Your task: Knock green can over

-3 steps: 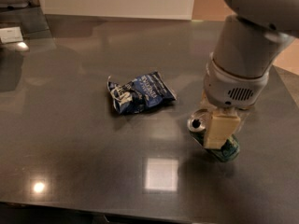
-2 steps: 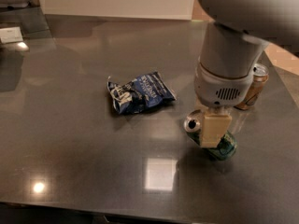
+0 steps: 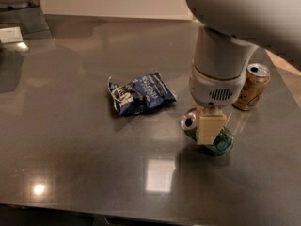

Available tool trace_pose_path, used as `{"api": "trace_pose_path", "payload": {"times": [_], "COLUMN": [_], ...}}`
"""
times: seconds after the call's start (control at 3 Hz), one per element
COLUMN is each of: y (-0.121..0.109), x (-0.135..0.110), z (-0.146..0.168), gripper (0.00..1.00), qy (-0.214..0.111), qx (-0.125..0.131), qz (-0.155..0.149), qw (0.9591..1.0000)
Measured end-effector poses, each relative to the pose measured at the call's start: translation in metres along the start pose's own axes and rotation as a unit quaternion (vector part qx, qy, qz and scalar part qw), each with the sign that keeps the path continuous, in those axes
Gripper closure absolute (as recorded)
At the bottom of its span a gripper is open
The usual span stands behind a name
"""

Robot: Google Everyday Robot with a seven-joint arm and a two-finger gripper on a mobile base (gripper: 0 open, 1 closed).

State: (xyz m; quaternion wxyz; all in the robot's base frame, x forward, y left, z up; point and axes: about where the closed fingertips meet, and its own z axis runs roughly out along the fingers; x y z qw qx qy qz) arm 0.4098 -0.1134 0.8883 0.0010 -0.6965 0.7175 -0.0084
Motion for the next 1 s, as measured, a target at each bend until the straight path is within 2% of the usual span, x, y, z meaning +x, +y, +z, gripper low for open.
{"api": "trace_pose_path", "payload": {"times": [0.33, 0.67, 1.0], "y": [-0.0038, -0.0067, -0.0067], "x": [-0.0033, -0.0059, -0.0059], "z": [-0.0008, -0.0015, -0.0015], "gripper": [0.12, 0.00, 0.00], "qy": [-0.005, -0.009, -0.009], "qx": [0.009, 0.016, 0.016], "qz": [-0.001, -0.001, -0.001], "qw": [0.9999, 0.9998, 0.9998]}}
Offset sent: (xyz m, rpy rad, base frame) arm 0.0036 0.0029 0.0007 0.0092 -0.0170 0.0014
